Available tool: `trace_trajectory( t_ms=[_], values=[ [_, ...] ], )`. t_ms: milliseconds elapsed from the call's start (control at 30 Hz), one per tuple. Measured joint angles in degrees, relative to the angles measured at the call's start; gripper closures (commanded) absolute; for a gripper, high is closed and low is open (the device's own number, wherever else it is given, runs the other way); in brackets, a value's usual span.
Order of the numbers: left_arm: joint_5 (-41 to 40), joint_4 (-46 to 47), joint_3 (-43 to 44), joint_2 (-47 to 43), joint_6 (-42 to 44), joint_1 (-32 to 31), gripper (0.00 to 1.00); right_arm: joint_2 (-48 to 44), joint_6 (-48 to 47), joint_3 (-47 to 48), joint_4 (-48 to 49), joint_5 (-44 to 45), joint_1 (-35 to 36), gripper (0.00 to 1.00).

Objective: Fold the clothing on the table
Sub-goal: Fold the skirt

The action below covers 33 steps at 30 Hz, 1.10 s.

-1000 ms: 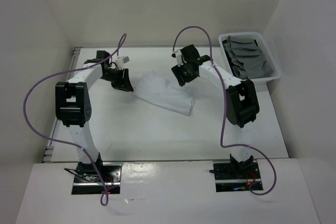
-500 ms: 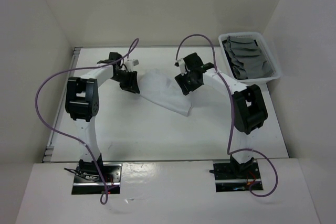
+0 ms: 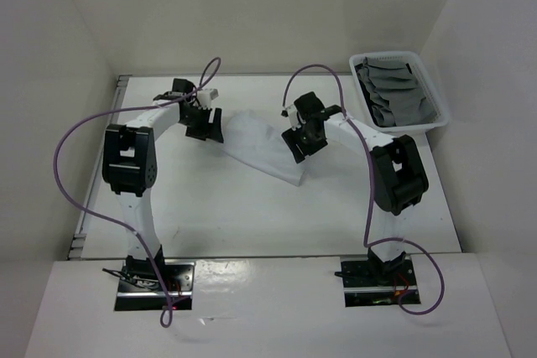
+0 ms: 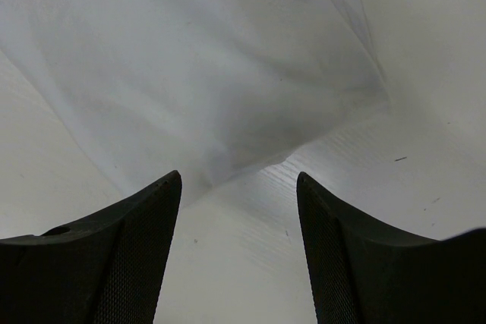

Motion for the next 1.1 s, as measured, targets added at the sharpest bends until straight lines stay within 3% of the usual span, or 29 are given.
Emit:
trace_trajectory(
  t_ms=[267, 467, 600, 633, 733, 1100],
  values=[
    [-3.1, 0.2, 1.5, 2.9, 0.1, -3.5, 0.19, 0.0, 0.3, -1.4, -2.0, -0.3, 0.0, 0.31],
    [-5.9, -0.7, 1.9, 3.1, 0.1, -6.1, 0.25, 0.0, 0.3, -1.5, -1.9, -0.1, -0.4, 0.31],
    [-7.6, -1.6, 1.0, 2.6, -0.2, -6.4, 0.53, 0.6, 0.3, -1.4, -1.9, 0.7, -0.8, 0.31],
    [-8.3, -2.1, 0.4, 2.3, 0.0, -6.4, 0.73, 1.1, 0.3, -1.1, -1.8, 0.8, -0.9, 0.31],
    [-9.4, -3.7, -0.9, 1.7, 0.0, -6.4, 0.94, 2.6, 0.5, -0.4, -1.7, 1.1, -1.3, 0.31],
    [-9.6, -7.9, -3.3, -0.4, 0.0, -6.3, 1.00, 8.8, 1.1, 3.9, -0.9, 3.6, -1.3, 0.31]
  ],
)
